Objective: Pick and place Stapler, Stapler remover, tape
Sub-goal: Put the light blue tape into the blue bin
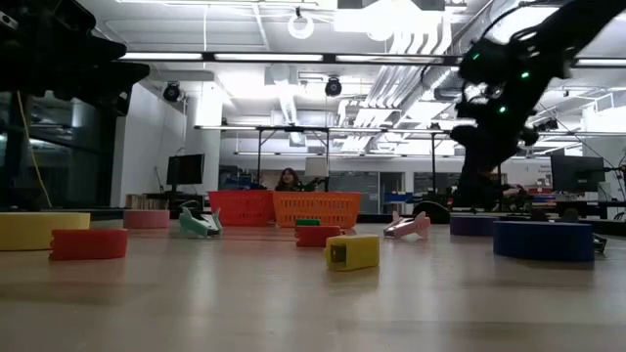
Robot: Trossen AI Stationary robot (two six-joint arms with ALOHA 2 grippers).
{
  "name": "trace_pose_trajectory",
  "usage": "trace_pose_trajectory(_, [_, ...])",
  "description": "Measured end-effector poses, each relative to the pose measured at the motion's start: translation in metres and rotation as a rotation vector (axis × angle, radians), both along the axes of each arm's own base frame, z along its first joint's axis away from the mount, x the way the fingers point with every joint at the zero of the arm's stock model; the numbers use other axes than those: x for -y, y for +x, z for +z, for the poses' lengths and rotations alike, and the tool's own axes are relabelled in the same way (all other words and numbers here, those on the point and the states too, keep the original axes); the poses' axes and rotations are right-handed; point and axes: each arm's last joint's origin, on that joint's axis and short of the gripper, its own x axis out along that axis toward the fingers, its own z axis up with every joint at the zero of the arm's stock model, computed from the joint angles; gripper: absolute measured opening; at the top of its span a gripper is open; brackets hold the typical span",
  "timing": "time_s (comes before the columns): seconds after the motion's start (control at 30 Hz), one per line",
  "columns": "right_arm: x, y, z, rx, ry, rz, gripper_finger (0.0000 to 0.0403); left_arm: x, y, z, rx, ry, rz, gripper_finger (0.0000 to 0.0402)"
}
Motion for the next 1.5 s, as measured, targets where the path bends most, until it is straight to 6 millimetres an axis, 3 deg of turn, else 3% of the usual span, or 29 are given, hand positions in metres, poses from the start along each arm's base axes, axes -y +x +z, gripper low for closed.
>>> trace_pose_trajectory(0.23, [0.038,0.016,-0.022,-0.040,0.237,0.046,0.0236,0.000,0.000,0.000,0.000,0.000,0.000,0.0179])
trace_pose_trajectory(0.57, [0.066,0.034,-0.041,-0.102,0.313,0.021,0.0236,0.000,0.000,0.000,0.000,0.000,0.000,0.0179])
trace_pose_trajectory(0.8, [0.069,0.036,-0.050,-0.134,0.329,0.007,0.0236,0.000,0.000,0.000,0.000,0.000,0.000,0.0179])
trace_pose_trajectory(1.3, [0.050,0.021,-0.006,-0.050,0.286,-0.015,0.0236,0.000,0.000,0.000,0.000,0.000,0.000,0.0179])
trace_pose_trajectory(1.5, [0.049,0.020,-0.007,-0.032,0.288,-0.014,0.0236,0.000,0.000,0.000,0.000,0.000,0.000,0.0179])
